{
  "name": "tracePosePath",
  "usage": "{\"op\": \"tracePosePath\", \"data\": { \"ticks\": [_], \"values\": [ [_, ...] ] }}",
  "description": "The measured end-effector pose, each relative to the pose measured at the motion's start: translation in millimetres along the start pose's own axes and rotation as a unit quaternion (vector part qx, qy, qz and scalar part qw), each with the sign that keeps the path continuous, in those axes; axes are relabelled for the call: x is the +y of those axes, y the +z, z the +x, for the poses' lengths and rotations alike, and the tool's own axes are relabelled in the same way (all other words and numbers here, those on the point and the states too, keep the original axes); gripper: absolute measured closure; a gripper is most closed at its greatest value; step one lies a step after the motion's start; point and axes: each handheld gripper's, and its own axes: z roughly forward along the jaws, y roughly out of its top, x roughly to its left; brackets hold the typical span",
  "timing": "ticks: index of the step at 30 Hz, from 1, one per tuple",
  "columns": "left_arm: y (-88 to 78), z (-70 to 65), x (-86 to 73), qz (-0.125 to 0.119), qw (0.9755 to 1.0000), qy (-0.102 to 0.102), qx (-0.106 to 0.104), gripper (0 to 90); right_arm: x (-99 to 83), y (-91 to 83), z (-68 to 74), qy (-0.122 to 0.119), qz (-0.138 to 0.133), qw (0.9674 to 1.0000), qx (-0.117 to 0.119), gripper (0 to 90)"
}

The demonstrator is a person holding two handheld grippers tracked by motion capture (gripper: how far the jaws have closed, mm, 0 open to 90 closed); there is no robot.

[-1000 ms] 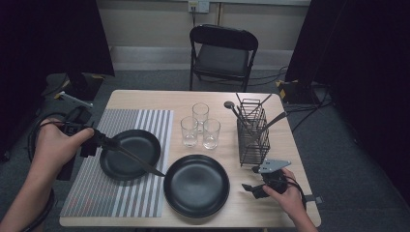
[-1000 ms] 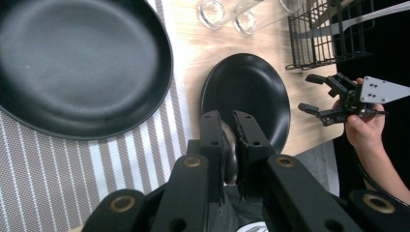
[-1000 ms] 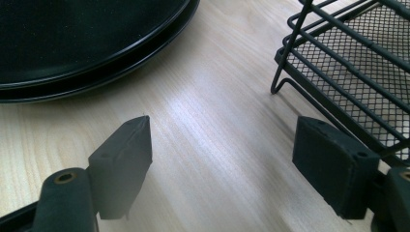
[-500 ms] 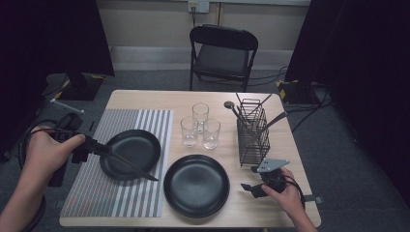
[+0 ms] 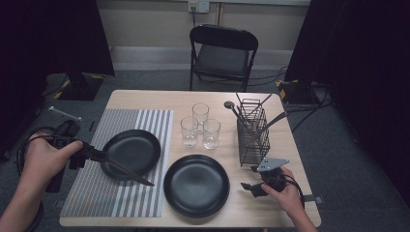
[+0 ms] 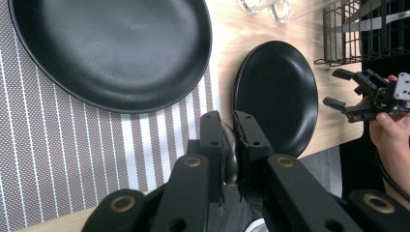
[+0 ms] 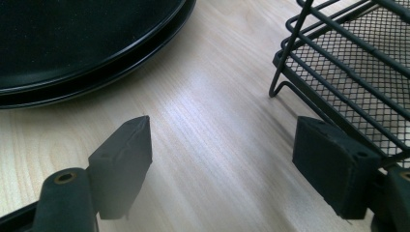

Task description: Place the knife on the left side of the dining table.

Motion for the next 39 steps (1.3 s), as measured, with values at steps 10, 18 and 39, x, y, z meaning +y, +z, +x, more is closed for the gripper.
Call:
{"op": "tracePosePath", "data": {
  "ticks": [10,18,39],
  "values": [
    [10.0,6.7,-5.8,0.012,0.9999,-0.01,-0.004,83.4,-0.5,-2.6,-0.8,0.004,-0.003,1.0,-0.001,21.3],
    [10.3,12.0,-9.8,0.01,0.9998,-0.014,-0.009,83.4,-0.6,-4.4,0.4,0.004,-0.003,1.0,-0.003,21.3],
    [4.4,13.2,-19.8,0.011,0.9998,-0.006,-0.015,83.4,0.8,-9.0,-1.6,0.005,-0.011,0.9999,-0.003,21.3]
  ]
}}
